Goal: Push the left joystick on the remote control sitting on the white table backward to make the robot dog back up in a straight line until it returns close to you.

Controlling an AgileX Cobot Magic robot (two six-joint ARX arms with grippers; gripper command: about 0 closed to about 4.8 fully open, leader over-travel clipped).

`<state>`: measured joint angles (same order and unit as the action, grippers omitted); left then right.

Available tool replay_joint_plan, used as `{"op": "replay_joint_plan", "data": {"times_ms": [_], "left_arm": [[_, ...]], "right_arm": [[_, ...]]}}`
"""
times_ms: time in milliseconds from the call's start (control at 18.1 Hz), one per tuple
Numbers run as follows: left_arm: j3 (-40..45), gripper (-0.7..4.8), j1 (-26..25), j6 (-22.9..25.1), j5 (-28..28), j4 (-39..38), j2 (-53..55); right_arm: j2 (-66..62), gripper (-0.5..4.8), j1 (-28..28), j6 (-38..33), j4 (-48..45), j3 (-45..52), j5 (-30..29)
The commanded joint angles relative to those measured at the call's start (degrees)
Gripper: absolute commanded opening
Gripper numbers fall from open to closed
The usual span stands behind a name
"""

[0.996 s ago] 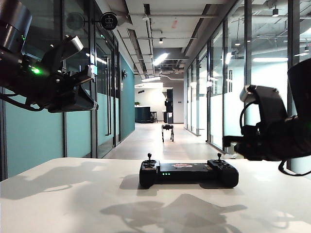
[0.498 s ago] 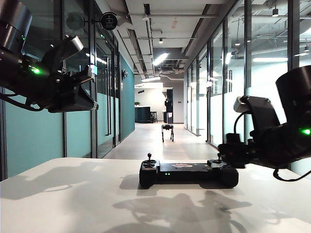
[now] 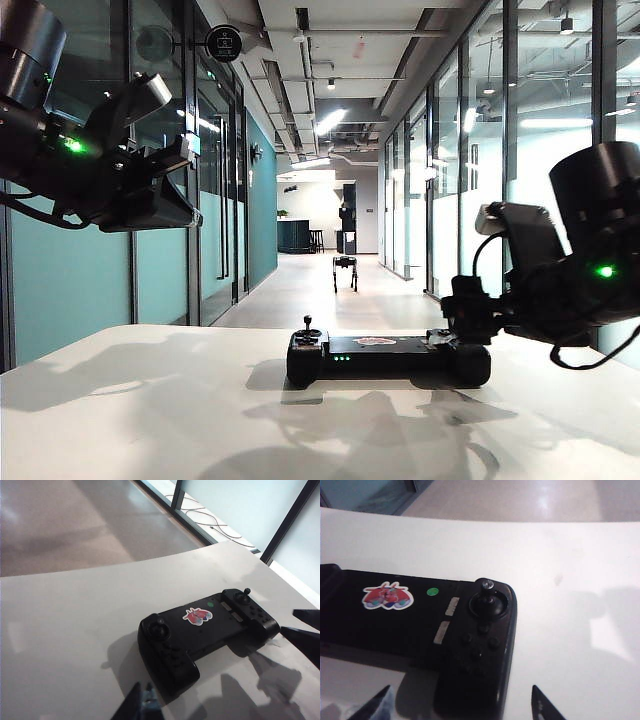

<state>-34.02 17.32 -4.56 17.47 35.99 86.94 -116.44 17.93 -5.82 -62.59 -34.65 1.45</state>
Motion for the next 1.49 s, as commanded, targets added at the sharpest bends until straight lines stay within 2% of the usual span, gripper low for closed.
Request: {"op": "replay_joint_plan", "data": {"times_ms": [55, 221, 388, 720, 1495], "left_arm": [[-0.17, -0.06, 0.07, 0.24, 0.37, 0.55, -0.15], [-0.17, -0.06, 0.07, 0.24, 0.37, 0.57, -0.15], [-0.17, -0.06, 0.07, 0.24, 0.42, 0.55, -0.15], [-0.17, -0.06, 0.07, 0.24, 0.44, 0.55, -0.15], [-0.17, -0.05, 0.07, 0.24, 0.59, 0.55, -0.15]], "right_arm": [[-0.42, 3.46, 0.48, -0.46, 1.44, -1.33, 0.37], [-1.77, 3.45, 1.7, -0.46, 2.84, -2.56, 2.99], [-2.78, 3.24, 1.88, -1.62, 3.32, -3.58, 3.54], [-3.72, 3.24, 1.86, -1.7, 7.15, -5.97, 5.01], [-4.2, 3.24, 1.75, -1.73, 14.67, -9.79, 5.07]]}}
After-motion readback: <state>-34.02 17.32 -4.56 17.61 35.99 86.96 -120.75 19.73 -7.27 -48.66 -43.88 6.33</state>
